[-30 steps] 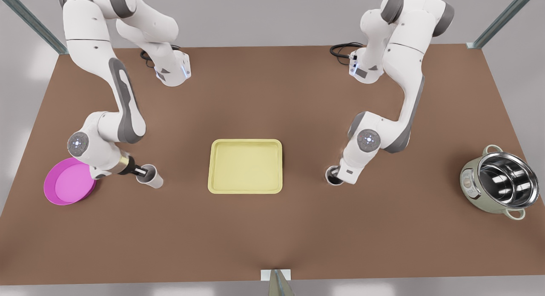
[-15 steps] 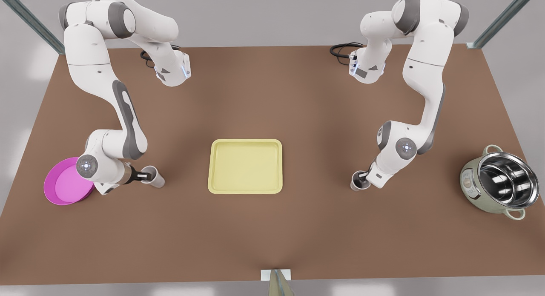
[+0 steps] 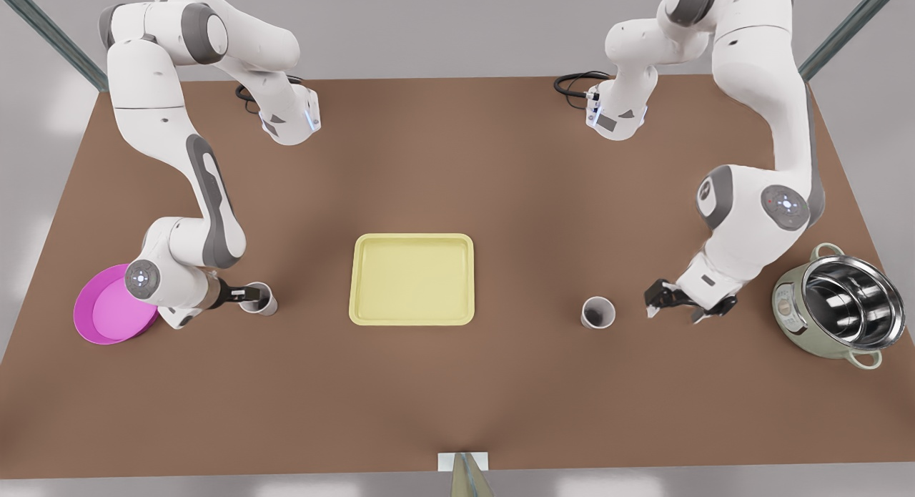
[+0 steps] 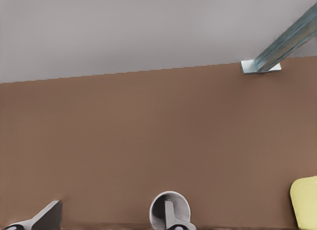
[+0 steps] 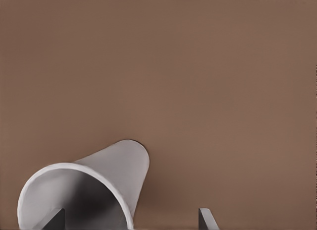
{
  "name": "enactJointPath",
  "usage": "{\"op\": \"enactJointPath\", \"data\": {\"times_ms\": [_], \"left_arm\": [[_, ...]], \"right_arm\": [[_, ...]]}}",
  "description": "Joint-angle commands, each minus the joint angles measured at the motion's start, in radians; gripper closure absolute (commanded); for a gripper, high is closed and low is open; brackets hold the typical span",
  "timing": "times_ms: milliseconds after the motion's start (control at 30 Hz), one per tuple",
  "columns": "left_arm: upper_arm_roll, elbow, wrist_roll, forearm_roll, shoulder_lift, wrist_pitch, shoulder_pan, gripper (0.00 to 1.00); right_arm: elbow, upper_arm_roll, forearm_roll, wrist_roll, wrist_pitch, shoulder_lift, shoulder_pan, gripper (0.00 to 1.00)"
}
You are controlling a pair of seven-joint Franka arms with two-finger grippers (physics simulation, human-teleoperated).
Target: Use the left arm to pick up the white IKEA cup from the tray and place it on the middle-left position; use the right arm to pick up the white IKEA cup from the tray and place it on the middle-right position
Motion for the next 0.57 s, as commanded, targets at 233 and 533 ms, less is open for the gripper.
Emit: {"op": "enactJointPath", "data": {"times_ms": [233,533], "left_arm": [[-0.002,0.078,0.002,0.004,-0.002,-0.365,0.009,0.0],[-0.002,0.075,-0.008,0.004,-0.003,-0.368,0.009,0.0]], "right_arm": [[0.216,0.009,0.001,0.004,-0.25,-0.055,-0.006,0.0],[0.38,0.008,-0.039,0.124,-0.546,-0.209,0.014,0.0]]}}
